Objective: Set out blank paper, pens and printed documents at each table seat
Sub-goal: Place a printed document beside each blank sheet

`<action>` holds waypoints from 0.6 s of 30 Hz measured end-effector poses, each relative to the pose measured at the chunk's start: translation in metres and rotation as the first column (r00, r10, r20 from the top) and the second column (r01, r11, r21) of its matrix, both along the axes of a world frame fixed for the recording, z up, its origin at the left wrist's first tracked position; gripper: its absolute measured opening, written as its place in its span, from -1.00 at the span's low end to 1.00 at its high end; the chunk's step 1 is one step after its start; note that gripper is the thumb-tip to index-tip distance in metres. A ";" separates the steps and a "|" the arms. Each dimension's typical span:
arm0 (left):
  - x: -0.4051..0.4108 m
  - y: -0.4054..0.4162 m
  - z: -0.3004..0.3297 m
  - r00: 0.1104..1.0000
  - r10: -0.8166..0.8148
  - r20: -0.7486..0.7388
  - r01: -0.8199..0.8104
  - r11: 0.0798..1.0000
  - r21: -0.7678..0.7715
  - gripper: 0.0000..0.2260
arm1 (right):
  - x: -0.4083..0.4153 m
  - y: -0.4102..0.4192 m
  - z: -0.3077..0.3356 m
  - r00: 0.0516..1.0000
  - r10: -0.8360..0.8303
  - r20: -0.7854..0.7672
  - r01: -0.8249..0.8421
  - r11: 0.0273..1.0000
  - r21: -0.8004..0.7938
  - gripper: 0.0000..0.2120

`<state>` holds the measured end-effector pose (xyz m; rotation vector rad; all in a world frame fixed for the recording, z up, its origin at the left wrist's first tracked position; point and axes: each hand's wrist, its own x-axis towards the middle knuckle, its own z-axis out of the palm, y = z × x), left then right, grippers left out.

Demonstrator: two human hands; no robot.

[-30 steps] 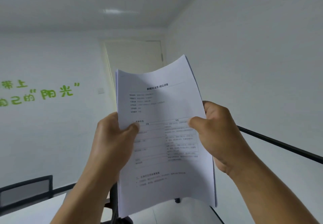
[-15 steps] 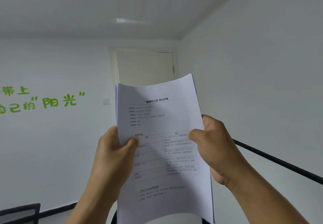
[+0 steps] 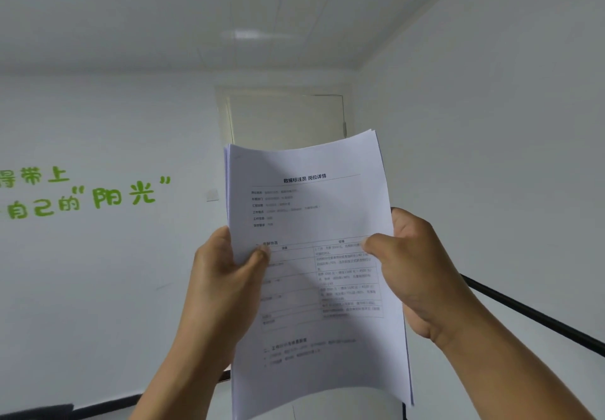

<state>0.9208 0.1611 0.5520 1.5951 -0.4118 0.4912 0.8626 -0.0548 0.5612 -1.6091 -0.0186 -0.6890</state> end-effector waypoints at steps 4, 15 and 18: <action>0.035 -0.033 -0.002 0.999 0.037 0.019 -0.037 0.999 0.013 -0.81 | 0.051 -0.043 -0.006 0.998 0.059 0.009 -0.059 0.998 -0.011 -0.67; 0.132 -0.115 -0.003 0.982 0.179 -0.055 -0.184 0.975 -0.120 -0.86 | 0.222 -0.138 -0.009 0.935 0.353 -0.012 -0.353 0.935 0.026 -0.74; 0.149 -0.115 -0.004 0.968 0.219 -0.126 -0.238 0.957 -0.167 -0.89 | 0.259 -0.135 -0.015 0.902 0.432 0.008 -0.432 0.900 0.056 -0.77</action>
